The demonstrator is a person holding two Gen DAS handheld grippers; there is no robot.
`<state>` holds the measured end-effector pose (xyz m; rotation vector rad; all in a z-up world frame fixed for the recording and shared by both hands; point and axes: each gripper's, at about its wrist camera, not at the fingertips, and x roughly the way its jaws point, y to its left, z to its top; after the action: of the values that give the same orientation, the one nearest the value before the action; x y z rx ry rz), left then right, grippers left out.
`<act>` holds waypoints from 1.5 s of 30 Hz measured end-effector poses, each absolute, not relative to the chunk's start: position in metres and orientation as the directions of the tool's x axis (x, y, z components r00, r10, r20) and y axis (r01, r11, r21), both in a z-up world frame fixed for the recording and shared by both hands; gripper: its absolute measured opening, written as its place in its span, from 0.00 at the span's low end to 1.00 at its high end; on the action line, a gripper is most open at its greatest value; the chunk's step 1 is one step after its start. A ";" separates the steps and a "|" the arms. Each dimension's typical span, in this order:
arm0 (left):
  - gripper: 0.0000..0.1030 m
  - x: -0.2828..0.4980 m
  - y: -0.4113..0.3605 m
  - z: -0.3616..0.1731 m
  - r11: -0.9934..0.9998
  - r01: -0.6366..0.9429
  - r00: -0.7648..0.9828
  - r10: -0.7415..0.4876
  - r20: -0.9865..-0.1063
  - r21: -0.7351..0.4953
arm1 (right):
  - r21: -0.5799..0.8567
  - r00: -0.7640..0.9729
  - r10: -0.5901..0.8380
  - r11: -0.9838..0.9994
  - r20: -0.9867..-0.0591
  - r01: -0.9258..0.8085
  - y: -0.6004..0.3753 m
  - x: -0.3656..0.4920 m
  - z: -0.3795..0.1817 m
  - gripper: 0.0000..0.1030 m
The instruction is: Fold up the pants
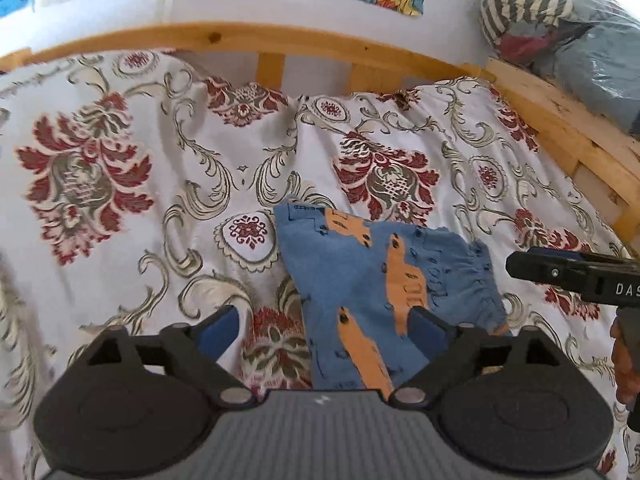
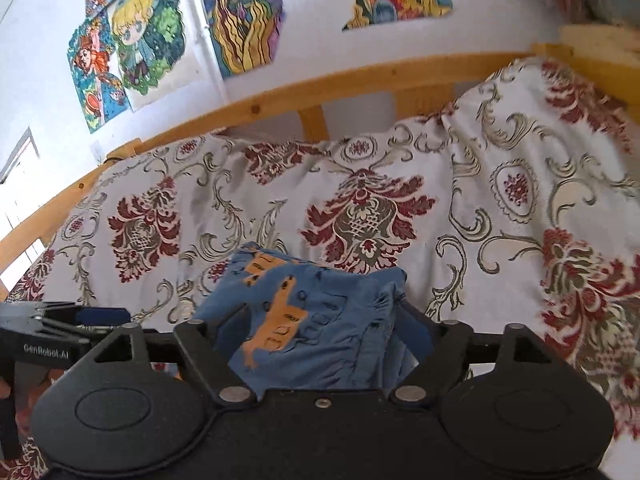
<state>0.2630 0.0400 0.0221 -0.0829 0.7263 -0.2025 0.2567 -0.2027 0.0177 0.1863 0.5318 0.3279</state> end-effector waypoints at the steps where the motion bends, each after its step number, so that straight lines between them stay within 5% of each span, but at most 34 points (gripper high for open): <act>1: 0.95 0.254 0.038 0.024 0.980 0.147 0.736 -0.201 -0.646 -0.137 | 0.247 0.819 0.345 0.935 -0.458 -0.255 -0.201 0.247 0.020 0.84; 12: 0.99 0.163 0.028 0.035 0.992 0.086 0.806 -0.127 -0.578 -0.098 | 0.239 0.881 0.276 0.951 -0.383 -0.194 -0.195 0.152 0.026 0.99; 45: 1.00 0.091 0.034 0.014 0.997 0.010 0.824 -0.054 -0.564 -0.081 | 0.169 0.905 0.208 0.973 -0.371 -0.155 -0.190 0.073 -0.005 0.99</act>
<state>0.0907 0.0337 0.0144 -0.0754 0.6010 -0.0344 0.0733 -0.1904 -0.0048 0.1366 0.3979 0.1881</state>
